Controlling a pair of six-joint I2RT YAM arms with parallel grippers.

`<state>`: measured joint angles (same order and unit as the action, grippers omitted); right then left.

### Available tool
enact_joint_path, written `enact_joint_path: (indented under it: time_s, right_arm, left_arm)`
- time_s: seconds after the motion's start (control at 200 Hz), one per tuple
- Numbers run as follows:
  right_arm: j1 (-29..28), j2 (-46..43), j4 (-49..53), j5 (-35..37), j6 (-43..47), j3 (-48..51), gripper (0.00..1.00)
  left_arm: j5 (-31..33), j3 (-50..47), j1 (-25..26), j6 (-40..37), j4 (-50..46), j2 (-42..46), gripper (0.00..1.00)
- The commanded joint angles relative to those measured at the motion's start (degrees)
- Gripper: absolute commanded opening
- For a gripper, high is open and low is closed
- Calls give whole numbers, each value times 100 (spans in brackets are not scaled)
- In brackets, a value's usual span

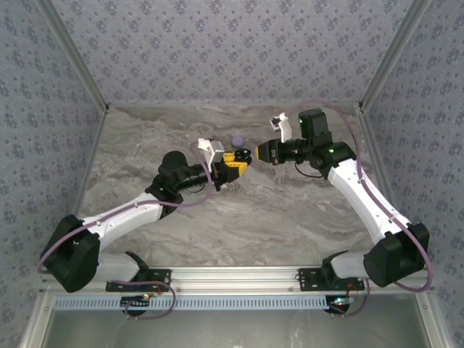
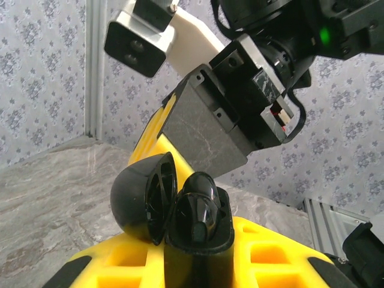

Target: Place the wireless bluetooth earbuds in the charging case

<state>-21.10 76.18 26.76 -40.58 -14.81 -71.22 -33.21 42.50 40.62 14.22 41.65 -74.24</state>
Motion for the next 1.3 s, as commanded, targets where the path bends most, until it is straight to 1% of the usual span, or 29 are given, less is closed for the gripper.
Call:
enact_joint_path:
  time_s: [0.0, 0.185, 0.505, 0.665, 0.885, 1.294]
  right_arm:
    - [27, 33, -229, -535, -104, 73, 17]
    - [26, 18, -452, -839, -213, 108, 17]
    - [18, -5, -763, -1129, -361, 108, 17]
    - [18, -100, -913, -1310, -375, 119, 17]
    - [18, -290, -1014, -1358, -322, 169, 17]
    - [-37, -376, -1069, -1523, -237, 230, 17]
  left_arm:
    - [-257, 173, 32, 81, 344, 139, 21]
    - [-309, 171, 33, 175, 492, 105, 21]
    - [-440, 171, 39, 388, 687, -37, 21]
    - [-398, 142, 36, 394, 634, -73, 21]
    - [-321, 127, 34, 389, 522, -104, 21]
    - [-230, 112, 32, 376, 269, -148, 21]
